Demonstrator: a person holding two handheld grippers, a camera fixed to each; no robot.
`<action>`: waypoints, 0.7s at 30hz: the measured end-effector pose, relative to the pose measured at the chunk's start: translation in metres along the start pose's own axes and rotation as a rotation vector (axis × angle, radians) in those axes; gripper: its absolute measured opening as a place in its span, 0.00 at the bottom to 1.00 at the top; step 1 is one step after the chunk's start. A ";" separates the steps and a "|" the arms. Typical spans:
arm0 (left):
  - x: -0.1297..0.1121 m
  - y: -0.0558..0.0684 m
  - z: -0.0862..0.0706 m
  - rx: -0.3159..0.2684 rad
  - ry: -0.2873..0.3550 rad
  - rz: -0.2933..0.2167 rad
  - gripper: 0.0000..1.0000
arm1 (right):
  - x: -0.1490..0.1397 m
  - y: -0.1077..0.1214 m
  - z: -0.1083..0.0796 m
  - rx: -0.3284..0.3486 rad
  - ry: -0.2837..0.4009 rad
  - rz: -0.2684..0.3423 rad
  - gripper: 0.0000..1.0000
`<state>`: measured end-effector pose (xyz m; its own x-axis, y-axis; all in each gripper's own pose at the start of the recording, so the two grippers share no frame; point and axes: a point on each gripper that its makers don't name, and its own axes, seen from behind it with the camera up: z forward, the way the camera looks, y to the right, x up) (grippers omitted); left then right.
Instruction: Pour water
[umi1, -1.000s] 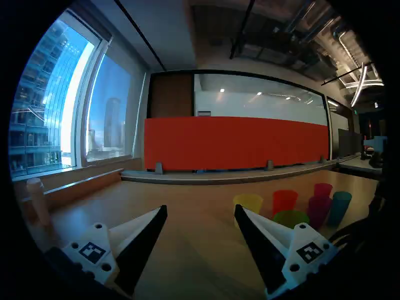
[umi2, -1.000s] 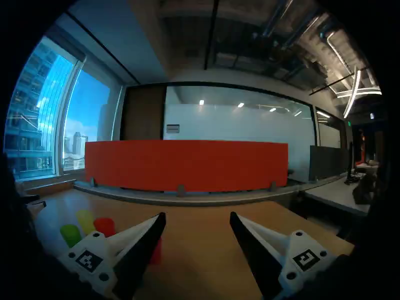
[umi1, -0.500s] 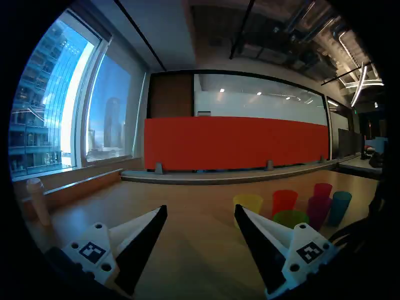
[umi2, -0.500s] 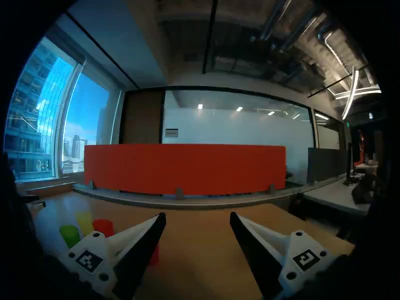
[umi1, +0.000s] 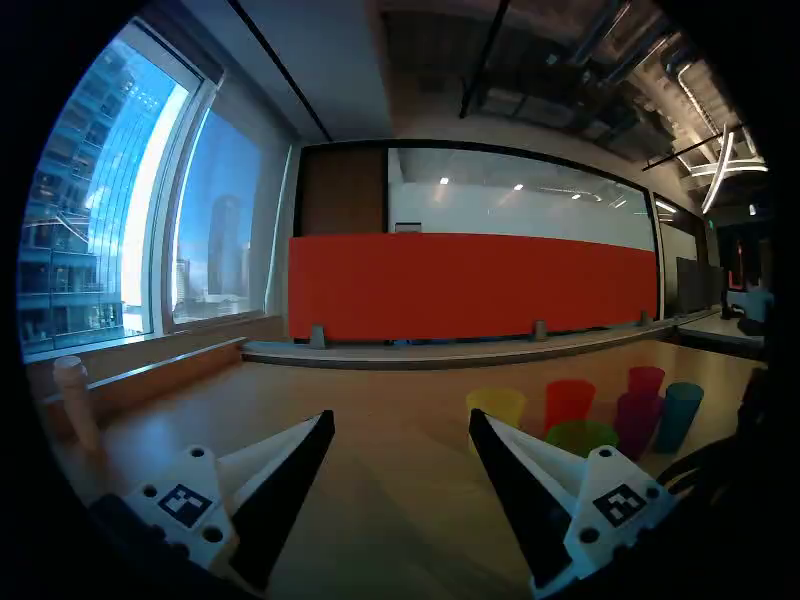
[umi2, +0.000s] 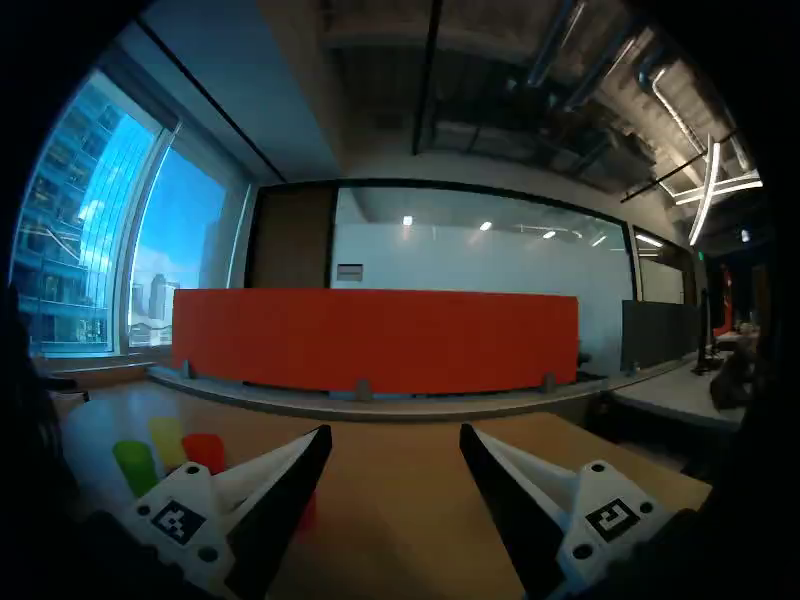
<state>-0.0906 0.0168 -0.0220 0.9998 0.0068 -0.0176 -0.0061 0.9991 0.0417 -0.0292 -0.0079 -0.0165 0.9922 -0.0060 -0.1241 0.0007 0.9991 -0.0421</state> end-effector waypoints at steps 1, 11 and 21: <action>0.000 0.000 0.000 0.000 0.000 0.000 1.00 | -0.001 -0.002 0.001 0.004 0.002 0.001 0.99; -0.001 0.000 0.001 0.000 0.000 0.000 1.00 | -0.029 -0.006 0.007 0.015 -0.023 0.029 0.99; -0.002 0.001 0.000 0.000 0.000 -0.001 1.00 | -0.053 0.005 0.009 0.015 -0.054 0.041 0.99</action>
<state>-0.0923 0.0173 -0.0216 0.9998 0.0061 -0.0176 -0.0054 0.9991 0.0414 -0.0809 -0.0023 -0.0015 0.9968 0.0364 -0.0717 -0.0381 0.9990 -0.0232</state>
